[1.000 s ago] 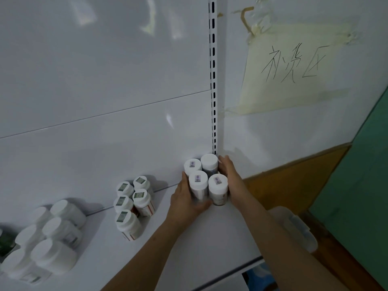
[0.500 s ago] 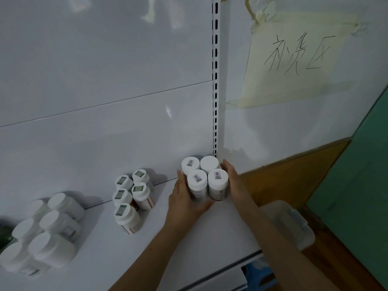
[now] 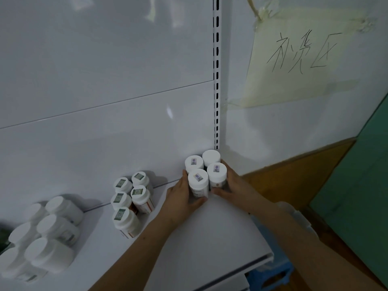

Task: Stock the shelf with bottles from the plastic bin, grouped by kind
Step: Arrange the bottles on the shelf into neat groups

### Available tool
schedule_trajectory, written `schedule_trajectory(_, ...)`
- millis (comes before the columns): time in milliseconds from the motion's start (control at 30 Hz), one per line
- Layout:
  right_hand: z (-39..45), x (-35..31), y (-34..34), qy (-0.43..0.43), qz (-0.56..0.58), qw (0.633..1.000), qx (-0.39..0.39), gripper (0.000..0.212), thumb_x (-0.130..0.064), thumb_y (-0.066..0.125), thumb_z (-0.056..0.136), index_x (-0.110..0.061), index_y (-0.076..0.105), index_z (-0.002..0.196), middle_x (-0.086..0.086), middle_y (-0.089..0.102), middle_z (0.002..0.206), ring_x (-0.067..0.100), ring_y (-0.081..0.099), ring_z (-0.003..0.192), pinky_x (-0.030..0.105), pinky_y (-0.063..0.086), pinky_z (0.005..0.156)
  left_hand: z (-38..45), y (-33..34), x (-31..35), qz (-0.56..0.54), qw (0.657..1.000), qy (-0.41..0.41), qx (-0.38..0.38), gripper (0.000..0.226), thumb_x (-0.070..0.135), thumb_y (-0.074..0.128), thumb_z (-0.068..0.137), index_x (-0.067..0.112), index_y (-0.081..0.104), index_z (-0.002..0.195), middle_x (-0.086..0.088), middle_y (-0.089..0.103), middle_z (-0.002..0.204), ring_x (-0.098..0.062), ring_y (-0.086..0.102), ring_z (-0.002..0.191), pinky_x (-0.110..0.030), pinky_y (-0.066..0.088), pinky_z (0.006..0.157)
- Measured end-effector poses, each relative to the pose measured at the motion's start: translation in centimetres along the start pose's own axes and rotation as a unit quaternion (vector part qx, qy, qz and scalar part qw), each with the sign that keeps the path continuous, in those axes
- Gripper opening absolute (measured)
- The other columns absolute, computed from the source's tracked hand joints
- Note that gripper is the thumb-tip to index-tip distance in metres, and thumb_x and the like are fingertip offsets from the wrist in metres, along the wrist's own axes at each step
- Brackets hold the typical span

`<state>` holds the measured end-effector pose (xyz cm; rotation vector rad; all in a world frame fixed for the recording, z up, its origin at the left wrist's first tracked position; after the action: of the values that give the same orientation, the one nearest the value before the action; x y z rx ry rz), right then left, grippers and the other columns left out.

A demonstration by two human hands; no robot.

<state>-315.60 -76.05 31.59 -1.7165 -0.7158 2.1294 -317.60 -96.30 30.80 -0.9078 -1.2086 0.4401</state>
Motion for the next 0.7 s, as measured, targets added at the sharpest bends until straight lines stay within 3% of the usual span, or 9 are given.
schedule_trajectory(167, 0.1, -0.4, -0.6, -0.010, -0.026, 1.000, -0.009, 0.078, -0.026, 0.072, 0.088, -0.035, 0.023, 0.148, -0.018, 0.042, 0.148, 0.004, 0.039, 0.138, 0.039, 0.036, 0.115, 0.6, 0.5, -0.7, 0.011, 1.000, 0.006, -0.014, 0.102, 0.069, 0.057, 0.073, 0.020, 0.019, 0.153, 0.007, 0.050, 0.145, -0.015, 0.050, 0.131, -0.042, 0.044, 0.104)
schedule_trajectory(233, 0.2, -0.3, -0.9, -0.013, -0.033, 0.999, -0.024, 0.080, -0.032, 0.071, 0.088, -0.034, 0.021, 0.150, -0.017, 0.040, 0.150, 0.006, 0.038, 0.140, 0.044, 0.035, 0.115, 0.8, 0.6, -0.6, 0.019, 1.000, 0.008, -0.011, 0.101, 0.069, 0.056, 0.073, 0.021, 0.017, 0.154, 0.005, 0.047, 0.148, -0.015, 0.049, 0.132, -0.042, 0.043, 0.105)
schedule_trajectory(333, 0.3, -0.2, -1.3, -0.022, -0.040, 0.998, -0.034, 0.075, -0.033, 0.071, 0.088, -0.031, 0.027, 0.149, -0.013, 0.043, 0.149, 0.011, 0.039, 0.140, 0.049, 0.036, 0.114, 0.9, 0.7, -0.2, 0.058, 0.998, 0.008, 0.006, 0.108, 0.074, 0.050, 0.073, 0.018, 0.011, 0.156, 0.000, 0.033, 0.158, -0.018, 0.037, 0.142, -0.044, 0.038, 0.110)
schedule_trajectory(467, 0.3, 0.0, -1.5, -0.013, -0.039, 0.999, -0.028, 0.067, -0.027, 0.071, 0.089, -0.029, 0.033, 0.144, -0.015, 0.046, 0.145, 0.007, 0.042, 0.137, 0.045, 0.037, 0.113, 1.1, 1.2, 0.1, 0.106, 0.994, -0.007, -0.001, 0.106, 0.068, 0.054, 0.084, 0.011, 0.003, 0.157, -0.006, 0.010, 0.165, -0.019, 0.013, 0.151, -0.041, 0.021, 0.119)
schedule_trajectory(533, 0.3, 0.6, -1.5, -0.001, -0.031, 0.999, -0.029, 0.065, -0.025, 0.071, 0.089, -0.030, 0.035, 0.143, -0.019, 0.047, 0.142, 0.002, 0.043, 0.135, 0.040, 0.038, 0.113, 1.1, 1.3, 0.2, 0.108, 0.994, -0.017, -0.007, 0.112, 0.078, 0.047, 0.078, 0.011, 0.005, 0.157, -0.006, 0.010, 0.165, -0.020, 0.013, 0.151, -0.040, 0.021, 0.119)
schedule_trajectory(633, 0.6, 0.7, -1.3, 0.013, -0.021, 0.999, -0.040, 0.064, -0.022, 0.072, 0.088, -0.033, 0.037, 0.141, -0.024, 0.048, 0.139, -0.004, 0.044, 0.131, 0.037, 0.039, 0.113, 1.0, 1.5, 0.4, 0.124, 0.992, -0.037, 0.005, 0.122, 0.088, 0.021, 0.062, 0.011, 0.009, 0.157, -0.006, 0.017, 0.163, -0.021, 0.021, 0.148, -0.039, 0.022, 0.115)
schedule_trajectory(700, 0.6, 0.5, -1.3, 0.024, -0.009, 0.999, -0.045, 0.068, -0.024, 0.077, 0.084, -0.036, 0.039, 0.138, -0.024, 0.050, 0.137, -0.004, 0.046, 0.129, 0.037, 0.040, 0.112, 1.1, 1.6, 0.5, 0.120, 0.991, -0.053, 0.008, 0.122, 0.088, 0.026, 0.063, 0.011, 0.009, 0.156, -0.007, 0.020, 0.162, -0.021, 0.023, 0.147, -0.037, 0.021, 0.115)
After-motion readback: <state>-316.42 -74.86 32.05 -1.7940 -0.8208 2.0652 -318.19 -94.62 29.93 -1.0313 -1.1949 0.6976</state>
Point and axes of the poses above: each hand's wrist, its own z-axis towards the middle knuckle, its own y-axis out of the palm, x = y × z, the point moved 2 cm from there along z, towards the middle knuckle
